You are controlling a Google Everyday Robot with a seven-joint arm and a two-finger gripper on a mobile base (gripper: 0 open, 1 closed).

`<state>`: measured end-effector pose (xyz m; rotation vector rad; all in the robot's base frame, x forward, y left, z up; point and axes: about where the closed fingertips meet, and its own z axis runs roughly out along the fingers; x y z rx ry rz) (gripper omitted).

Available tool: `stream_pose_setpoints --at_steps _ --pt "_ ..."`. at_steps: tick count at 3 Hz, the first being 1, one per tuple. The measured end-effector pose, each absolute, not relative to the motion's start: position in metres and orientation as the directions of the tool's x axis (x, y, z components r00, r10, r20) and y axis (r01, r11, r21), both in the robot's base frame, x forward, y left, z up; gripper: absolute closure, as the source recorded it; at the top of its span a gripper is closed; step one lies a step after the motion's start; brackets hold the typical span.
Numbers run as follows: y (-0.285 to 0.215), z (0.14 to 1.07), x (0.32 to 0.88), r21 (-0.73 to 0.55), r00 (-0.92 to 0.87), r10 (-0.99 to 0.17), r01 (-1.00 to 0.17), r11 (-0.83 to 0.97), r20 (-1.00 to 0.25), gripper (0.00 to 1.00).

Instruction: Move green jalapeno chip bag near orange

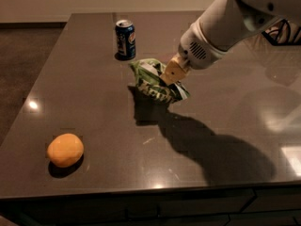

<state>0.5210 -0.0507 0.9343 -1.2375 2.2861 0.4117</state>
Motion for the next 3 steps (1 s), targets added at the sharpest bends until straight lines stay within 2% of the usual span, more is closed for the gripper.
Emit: stream_pose_setpoints --at_steps 1,3 --pt "-0.018 0.944 0.492 0.018 -0.322 -0.736 -0.921 0.389 -0.596 1.0" --pt "0.025 0.94 0.449 -0.084 -0.077 -0.797 -0.984 0.158 -0.599 1.0"
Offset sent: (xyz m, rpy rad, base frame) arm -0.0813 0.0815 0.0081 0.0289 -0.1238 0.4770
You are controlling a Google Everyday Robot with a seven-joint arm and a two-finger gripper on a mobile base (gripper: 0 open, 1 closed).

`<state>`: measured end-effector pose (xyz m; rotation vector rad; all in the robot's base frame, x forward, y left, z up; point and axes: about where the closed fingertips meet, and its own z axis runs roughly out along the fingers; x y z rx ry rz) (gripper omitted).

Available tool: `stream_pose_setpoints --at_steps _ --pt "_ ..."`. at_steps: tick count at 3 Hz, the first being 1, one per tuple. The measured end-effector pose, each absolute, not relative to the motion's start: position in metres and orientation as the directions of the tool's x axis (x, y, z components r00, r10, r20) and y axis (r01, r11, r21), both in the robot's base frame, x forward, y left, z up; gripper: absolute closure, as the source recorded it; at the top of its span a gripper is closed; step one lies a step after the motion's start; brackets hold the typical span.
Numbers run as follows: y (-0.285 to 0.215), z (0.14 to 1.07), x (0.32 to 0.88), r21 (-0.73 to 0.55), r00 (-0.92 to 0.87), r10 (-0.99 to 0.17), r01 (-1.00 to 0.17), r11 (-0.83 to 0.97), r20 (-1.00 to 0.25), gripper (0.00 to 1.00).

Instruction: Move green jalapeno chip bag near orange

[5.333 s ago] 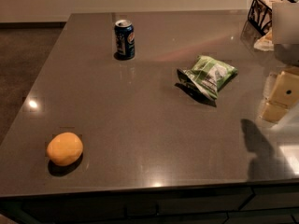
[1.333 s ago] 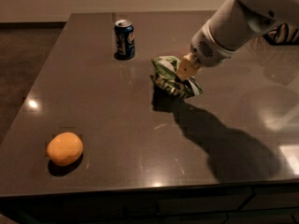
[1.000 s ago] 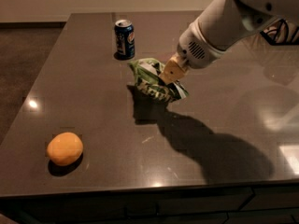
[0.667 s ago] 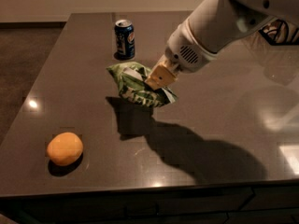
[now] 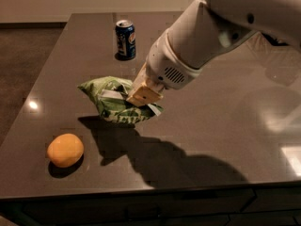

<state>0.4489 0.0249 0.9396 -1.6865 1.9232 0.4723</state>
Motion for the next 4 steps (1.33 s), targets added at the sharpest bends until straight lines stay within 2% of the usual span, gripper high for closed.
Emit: stream_pose_setpoints --at_steps 1,2,4 --pt "0.036 0.929 0.439 -0.125 -0.008 -0.817 -0.987 0.097 -0.576 1.0" --pt "0.041 0.918 0.434 -0.149 0.028 -0.836 -0.987 0.065 -0.548 0.84" --pt "0.042 0.896 0.432 -0.168 0.066 -0.861 -0.986 0.023 -0.505 0.36"
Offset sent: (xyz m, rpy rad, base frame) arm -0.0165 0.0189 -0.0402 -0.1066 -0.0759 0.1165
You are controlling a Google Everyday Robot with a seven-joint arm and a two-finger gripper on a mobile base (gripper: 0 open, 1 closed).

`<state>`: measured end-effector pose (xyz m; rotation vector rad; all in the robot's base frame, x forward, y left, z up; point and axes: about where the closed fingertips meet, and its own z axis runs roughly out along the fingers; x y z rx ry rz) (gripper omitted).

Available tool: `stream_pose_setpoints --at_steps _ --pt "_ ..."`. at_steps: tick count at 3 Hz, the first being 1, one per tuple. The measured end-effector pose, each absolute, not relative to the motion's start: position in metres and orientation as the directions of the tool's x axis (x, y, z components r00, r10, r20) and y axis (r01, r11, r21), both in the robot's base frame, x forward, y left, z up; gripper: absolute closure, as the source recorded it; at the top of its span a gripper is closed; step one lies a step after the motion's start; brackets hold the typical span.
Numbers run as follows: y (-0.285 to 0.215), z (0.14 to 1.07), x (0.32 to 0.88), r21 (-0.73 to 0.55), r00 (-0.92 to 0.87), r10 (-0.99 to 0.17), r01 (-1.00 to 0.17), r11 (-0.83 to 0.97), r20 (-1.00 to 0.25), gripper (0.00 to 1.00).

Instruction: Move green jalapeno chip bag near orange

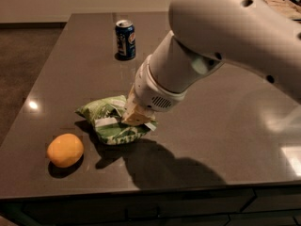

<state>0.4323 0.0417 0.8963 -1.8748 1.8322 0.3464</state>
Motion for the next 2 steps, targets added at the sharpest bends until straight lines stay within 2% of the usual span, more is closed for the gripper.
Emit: stream_pose_setpoints --at_steps 1,2 --pt "0.0426 0.8982 0.431 -0.172 0.069 -0.861 -0.985 0.022 -0.504 0.13" --pt "0.0435 0.8999 0.4298 -0.176 0.073 -0.862 -0.984 0.02 -0.502 0.0"
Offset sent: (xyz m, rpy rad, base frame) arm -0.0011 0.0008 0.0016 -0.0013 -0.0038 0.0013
